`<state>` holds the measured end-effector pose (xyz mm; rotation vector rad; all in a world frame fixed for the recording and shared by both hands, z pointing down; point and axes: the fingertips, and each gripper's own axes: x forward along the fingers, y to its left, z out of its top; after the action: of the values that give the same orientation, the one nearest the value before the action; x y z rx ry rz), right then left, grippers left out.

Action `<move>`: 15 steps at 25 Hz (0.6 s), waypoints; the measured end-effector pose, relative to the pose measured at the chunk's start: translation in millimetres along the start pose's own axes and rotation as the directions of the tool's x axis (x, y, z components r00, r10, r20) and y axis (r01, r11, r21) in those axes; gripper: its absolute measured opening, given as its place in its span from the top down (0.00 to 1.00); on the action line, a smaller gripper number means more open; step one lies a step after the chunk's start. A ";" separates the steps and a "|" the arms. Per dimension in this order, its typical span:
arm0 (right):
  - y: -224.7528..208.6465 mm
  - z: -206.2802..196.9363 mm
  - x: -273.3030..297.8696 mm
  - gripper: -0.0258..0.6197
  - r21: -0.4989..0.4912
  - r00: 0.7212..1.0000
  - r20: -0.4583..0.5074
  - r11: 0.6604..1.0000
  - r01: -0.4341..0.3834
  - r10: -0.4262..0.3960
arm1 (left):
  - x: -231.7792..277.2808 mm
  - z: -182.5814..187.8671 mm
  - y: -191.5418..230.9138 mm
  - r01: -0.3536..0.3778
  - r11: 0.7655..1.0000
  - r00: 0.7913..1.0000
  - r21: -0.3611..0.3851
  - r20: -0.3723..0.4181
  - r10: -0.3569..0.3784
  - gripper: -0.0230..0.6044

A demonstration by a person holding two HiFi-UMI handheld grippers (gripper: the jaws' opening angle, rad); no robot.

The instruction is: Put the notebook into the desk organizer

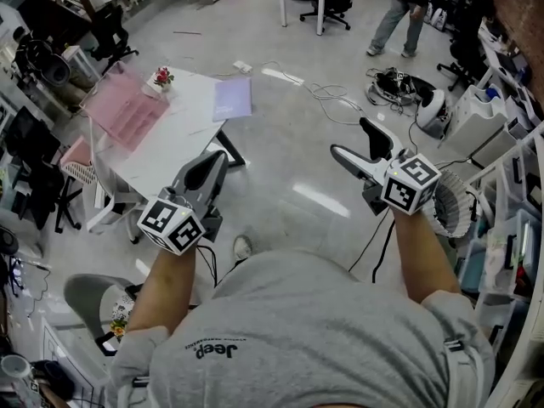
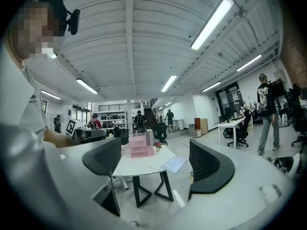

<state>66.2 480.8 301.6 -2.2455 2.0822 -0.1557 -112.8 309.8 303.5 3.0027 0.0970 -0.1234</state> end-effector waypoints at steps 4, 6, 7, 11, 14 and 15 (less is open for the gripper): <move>-10.6 -3.7 39.1 0.31 0.004 1.000 -0.014 1.000 0.026 -0.026 | 16.6 -4.6 43.4 0.023 0.999 1.000 -0.031 0.012 -0.022 0.87; -17.3 -6.0 66.9 0.31 -0.006 0.999 -0.019 0.999 0.047 -0.047 | 26.7 -5.2 77.1 0.039 0.998 0.999 -0.044 0.024 -0.038 0.87; -22.0 -6.8 82.6 0.31 -0.010 0.998 -0.021 0.998 0.063 -0.063 | 32.8 -5.2 96.4 0.053 0.998 0.998 -0.045 0.031 -0.051 0.87; -47.1 -3.6 151.5 0.31 -0.004 0.987 -0.018 0.987 0.160 -0.160 | 64.3 -4.1 177.3 0.129 0.991 0.991 -0.027 0.044 -0.128 0.87; -63.7 1.5 206.9 0.31 0.018 0.978 -0.022 0.978 0.210 -0.210 | 89.3 6.4 230.5 0.182 0.983 0.983 -0.020 0.025 -0.181 0.87; -68.4 2.9 224.7 0.31 0.027 0.975 -0.024 0.975 0.222 -0.221 | 96.4 9.9 247.2 0.198 0.980 0.980 -0.008 0.017 -0.198 0.87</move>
<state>150.9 261.9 312.4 -2.4631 1.8205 -0.2221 -0.5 69.6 318.0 2.9744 0.3940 -0.1664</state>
